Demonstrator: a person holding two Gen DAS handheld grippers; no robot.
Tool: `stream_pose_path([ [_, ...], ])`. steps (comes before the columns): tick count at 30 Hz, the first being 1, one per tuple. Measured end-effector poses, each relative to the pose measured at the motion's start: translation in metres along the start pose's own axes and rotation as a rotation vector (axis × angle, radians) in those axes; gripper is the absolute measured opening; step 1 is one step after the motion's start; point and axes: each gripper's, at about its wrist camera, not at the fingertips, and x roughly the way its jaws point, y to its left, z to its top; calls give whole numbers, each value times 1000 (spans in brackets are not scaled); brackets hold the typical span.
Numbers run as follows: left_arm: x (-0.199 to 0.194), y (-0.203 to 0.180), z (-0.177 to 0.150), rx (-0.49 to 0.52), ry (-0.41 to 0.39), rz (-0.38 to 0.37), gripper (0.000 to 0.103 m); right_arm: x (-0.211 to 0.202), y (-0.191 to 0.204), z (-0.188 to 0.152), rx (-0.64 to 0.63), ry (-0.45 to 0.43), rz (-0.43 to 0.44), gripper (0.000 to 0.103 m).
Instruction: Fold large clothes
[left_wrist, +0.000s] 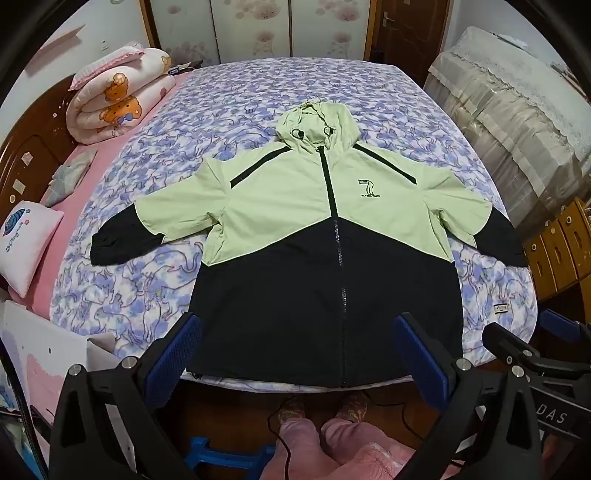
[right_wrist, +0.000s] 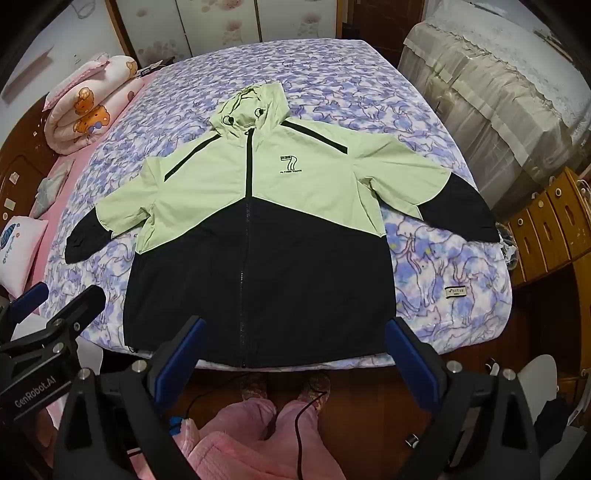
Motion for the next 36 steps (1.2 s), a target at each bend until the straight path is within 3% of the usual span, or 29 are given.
stream_pose_path([
  [31,-4,1,-4,-11,-2,26,102,1,-4,-4,-1,5,-4,97],
  [36,-6,5,-3,-15,2,3,102,1,-8,-4,-2,8,-3,97],
])
